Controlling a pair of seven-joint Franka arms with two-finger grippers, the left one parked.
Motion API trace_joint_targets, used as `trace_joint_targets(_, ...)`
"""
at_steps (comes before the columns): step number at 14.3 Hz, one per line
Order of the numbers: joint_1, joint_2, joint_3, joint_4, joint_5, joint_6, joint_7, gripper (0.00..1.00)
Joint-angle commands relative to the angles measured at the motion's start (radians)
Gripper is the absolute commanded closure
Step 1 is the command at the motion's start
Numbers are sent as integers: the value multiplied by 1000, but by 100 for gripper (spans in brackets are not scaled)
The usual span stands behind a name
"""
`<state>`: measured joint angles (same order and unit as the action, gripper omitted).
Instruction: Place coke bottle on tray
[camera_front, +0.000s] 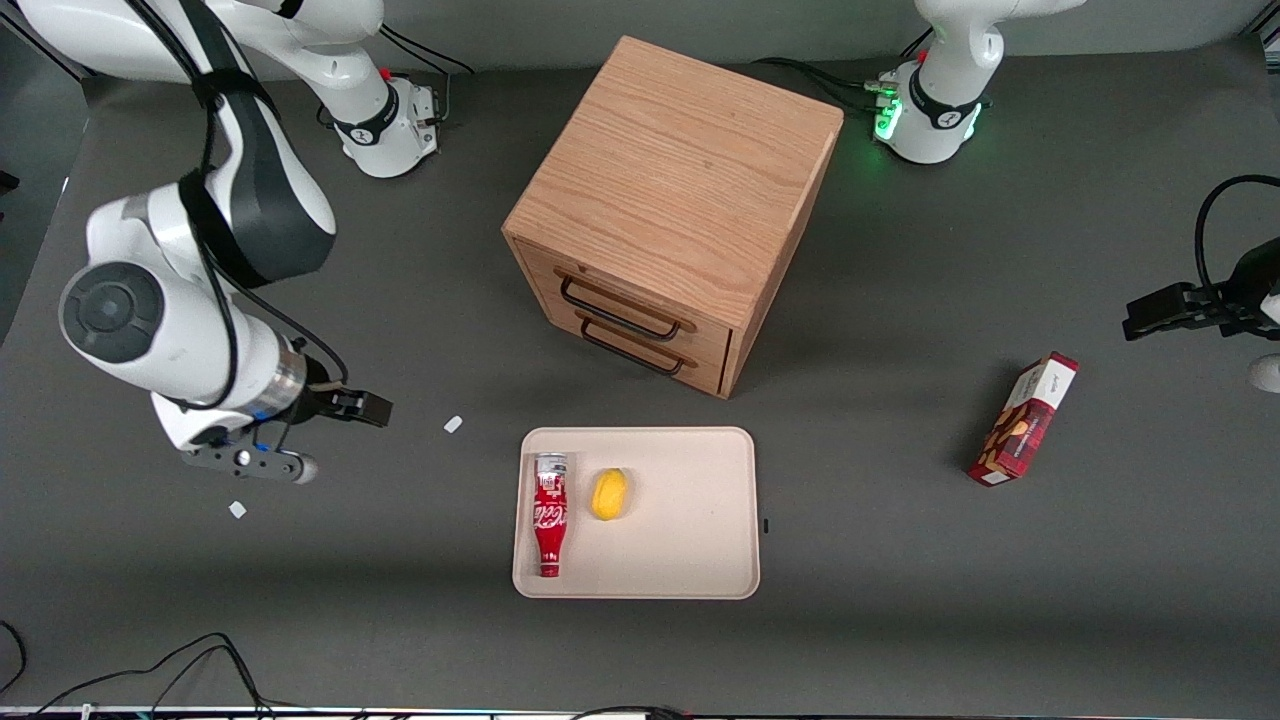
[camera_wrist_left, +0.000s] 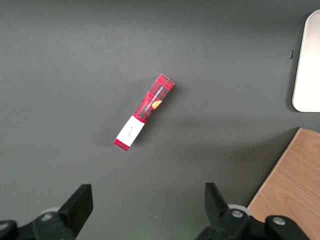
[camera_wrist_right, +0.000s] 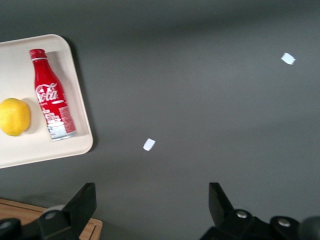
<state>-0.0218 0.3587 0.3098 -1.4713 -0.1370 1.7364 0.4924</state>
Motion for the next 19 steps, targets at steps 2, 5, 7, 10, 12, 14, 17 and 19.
trace_joint_targets(2, -76, -95, 15, -46, 36, -93, -138, 0)
trace_joint_targets(5, -110, -159, -9, -55, 60, -188, -296, 0)
trace_joint_targets(7, -71, -193, -73, -69, 83, -221, -336, 0)
trace_joint_targets(10, 29, -297, -207, -161, 126, -209, -345, 0)
trace_joint_targets(12, 106, -366, -290, -229, 143, -198, -368, 0)
trace_joint_targets(14, 152, -461, -328, -341, 145, -138, -368, 0)
trace_joint_targets(17, 194, -520, -377, -399, 193, -112, -390, 0)
trace_joint_targets(19, 181, -512, -377, -388, 220, -113, -393, 0)
